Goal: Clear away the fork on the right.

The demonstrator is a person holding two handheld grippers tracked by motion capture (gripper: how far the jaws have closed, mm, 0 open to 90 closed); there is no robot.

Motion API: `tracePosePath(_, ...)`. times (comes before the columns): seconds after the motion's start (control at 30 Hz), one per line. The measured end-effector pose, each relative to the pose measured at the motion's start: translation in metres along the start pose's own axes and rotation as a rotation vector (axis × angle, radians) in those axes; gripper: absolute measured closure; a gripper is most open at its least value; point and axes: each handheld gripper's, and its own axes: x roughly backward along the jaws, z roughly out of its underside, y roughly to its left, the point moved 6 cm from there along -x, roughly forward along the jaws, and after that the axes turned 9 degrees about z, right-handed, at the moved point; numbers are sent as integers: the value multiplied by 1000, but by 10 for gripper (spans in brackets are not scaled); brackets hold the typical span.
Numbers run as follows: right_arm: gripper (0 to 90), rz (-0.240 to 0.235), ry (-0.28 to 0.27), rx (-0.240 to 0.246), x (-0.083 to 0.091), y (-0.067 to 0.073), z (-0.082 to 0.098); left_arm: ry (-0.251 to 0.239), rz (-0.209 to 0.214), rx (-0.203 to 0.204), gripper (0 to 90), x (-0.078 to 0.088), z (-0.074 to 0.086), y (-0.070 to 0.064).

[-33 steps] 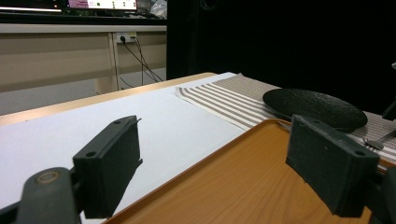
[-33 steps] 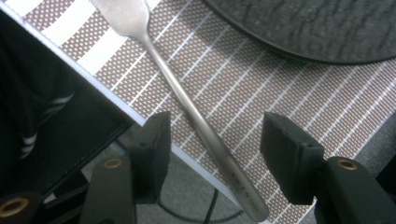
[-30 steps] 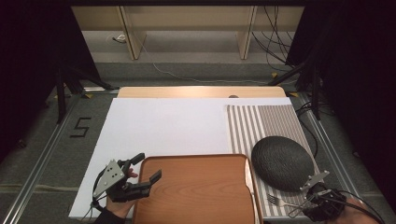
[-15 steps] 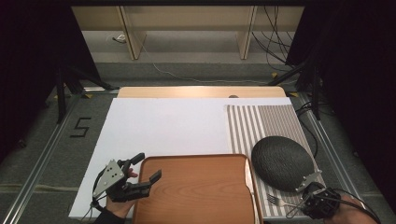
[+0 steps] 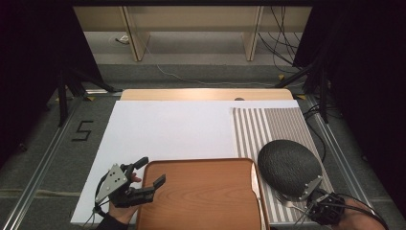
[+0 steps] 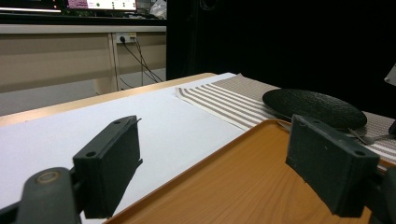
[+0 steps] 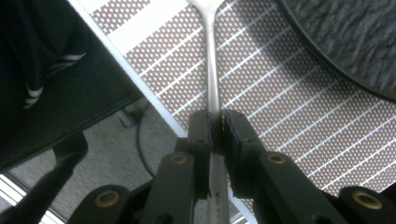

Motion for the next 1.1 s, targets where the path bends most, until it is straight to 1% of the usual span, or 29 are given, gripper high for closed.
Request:
tracePosePath(0.03,819,2,-1,19,0,0,0,0,0,0,171,0,0,0)
tracePosePath(0.1,826,6,5,30,0,1,-1,1,0,-1,171,0,0,0)
tracePosePath(0.13,829,7,7,46,1,1,-1,1,0,-2,171,0,0,0)
tracePosePath(0.17,831,11,8,41,1,2,-1,1,0,-2,171,0,0,0)
tracePosePath(0.2,833,12,5,55,1,2,-1,1,0,-2,171,0,0,0)
tracePosePath(0.3,836,16,3,63,1,2,-1,0,0,-1,171,0,0,0)
tracePosePath(0.33,836,16,6,68,1,2,-1,0,1,-1,171,0,0,0)
tracePosePath(0.47,837,14,-15,72,1,3,-1,0,1,-1,171,0,0,0)
tracePosePath(0.5,837,14,-17,83,2,3,-1,1,0,-2,171,0,0,0)
tracePosePath(0.53,838,6,-16,82,4,4,-2,1,1,-2,171,0,0,0)
tracePosePath(0.63,838,8,-61,90,6,5,-6,1,0,-2,171,0,0,0)
tracePosePath(0.67,838,6,-76,76,8,5,-7,0,-1,-1,171,0,0,0)
tracePosePath(0.7,838,5,-90,82,8,5,-9,-1,-1,-1,171,0,0,0)
tracePosePath(0.73,838,-2,-113,85,10,6,-10,-1,-1,-1,171,0,0,0)
tracePosePath(0.77,838,-7,-119,75,12,8,-11,0,-2,-2,171,0,0,0)
tracePosePath(0.8,839,-16,-147,85,14,8,-13,-1,-1,-3,171,0,0,0)
tracePosePath(0.9,839,-28,-203,75,19,9,-18,-1,-1,-1,171,0,0,0)
tracePosePath(0.93,839,-36,-240,73,22,9,-20,-1,0,-1,171,0,0,0)
tracePosePath(1.0,839,-52,-282,62,26,10,-24,-1,-1,-2,171,0,-1,0)
tracePosePath(1.03,839,-61,-300,60,27,11,-26,-2,-1,-3,171,0,-1,0)
tracePosePath(1.07,839,-70,-308,62,29,13,-28,-1,-1,-3,171,0,-1,0)
tracePosePath(1.1,839,-69,-317,72,29,14,-29,-1,-2,-3,171,0,-1,0)
